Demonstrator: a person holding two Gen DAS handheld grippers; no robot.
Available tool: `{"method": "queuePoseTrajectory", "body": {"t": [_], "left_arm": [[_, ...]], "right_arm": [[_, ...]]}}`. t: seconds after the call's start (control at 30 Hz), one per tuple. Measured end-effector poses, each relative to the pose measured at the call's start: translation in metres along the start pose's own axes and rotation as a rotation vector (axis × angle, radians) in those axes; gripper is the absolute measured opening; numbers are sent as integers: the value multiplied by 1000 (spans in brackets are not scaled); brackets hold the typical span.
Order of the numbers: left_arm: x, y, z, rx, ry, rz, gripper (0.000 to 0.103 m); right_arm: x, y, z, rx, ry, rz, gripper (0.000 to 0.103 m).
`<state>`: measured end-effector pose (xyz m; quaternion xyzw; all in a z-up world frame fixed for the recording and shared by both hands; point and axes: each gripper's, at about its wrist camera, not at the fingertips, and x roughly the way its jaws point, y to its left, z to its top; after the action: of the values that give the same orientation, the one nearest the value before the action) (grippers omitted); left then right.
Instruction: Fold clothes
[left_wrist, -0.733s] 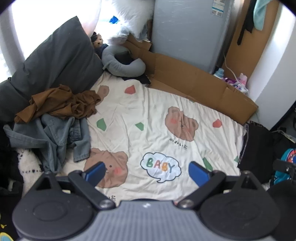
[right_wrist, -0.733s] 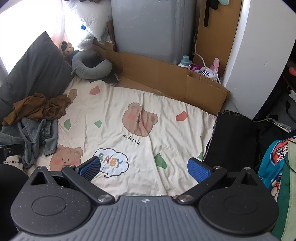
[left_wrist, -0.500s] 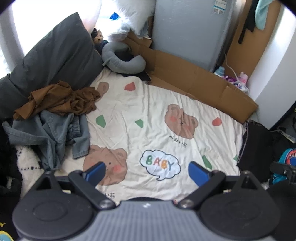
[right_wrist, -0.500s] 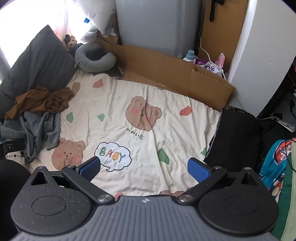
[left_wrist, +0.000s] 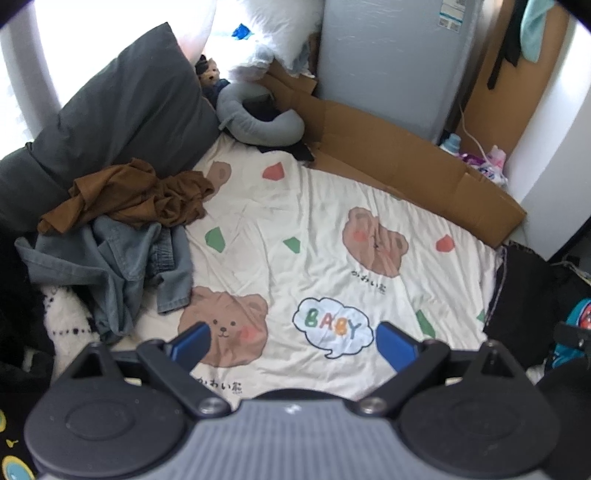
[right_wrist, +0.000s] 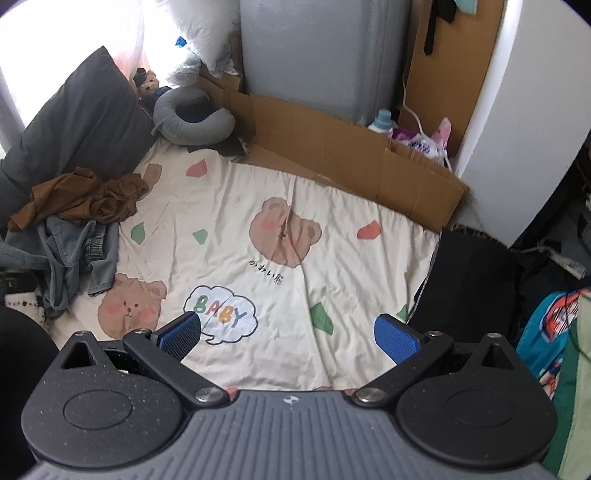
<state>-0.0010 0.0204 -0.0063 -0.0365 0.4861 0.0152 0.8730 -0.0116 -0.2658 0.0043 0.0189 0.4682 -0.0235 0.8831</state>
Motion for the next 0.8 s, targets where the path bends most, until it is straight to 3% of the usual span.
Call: {"method": "queuePoseTrajectory", "body": {"t": [0.33, 0.43, 0.8], "left_arm": [[0, 2, -1, -4, -13, 28, 94], [0, 1, -1, 6, -7, 39, 90], [-3, 7, -1, -28, -18, 32, 91]], "right_arm": [[-1, -1, -3, -5, -11, 19, 98], [-2, -2, -3, -11, -14, -1, 97], [-5, 0, -6, -12, -26, -31, 97]]}}
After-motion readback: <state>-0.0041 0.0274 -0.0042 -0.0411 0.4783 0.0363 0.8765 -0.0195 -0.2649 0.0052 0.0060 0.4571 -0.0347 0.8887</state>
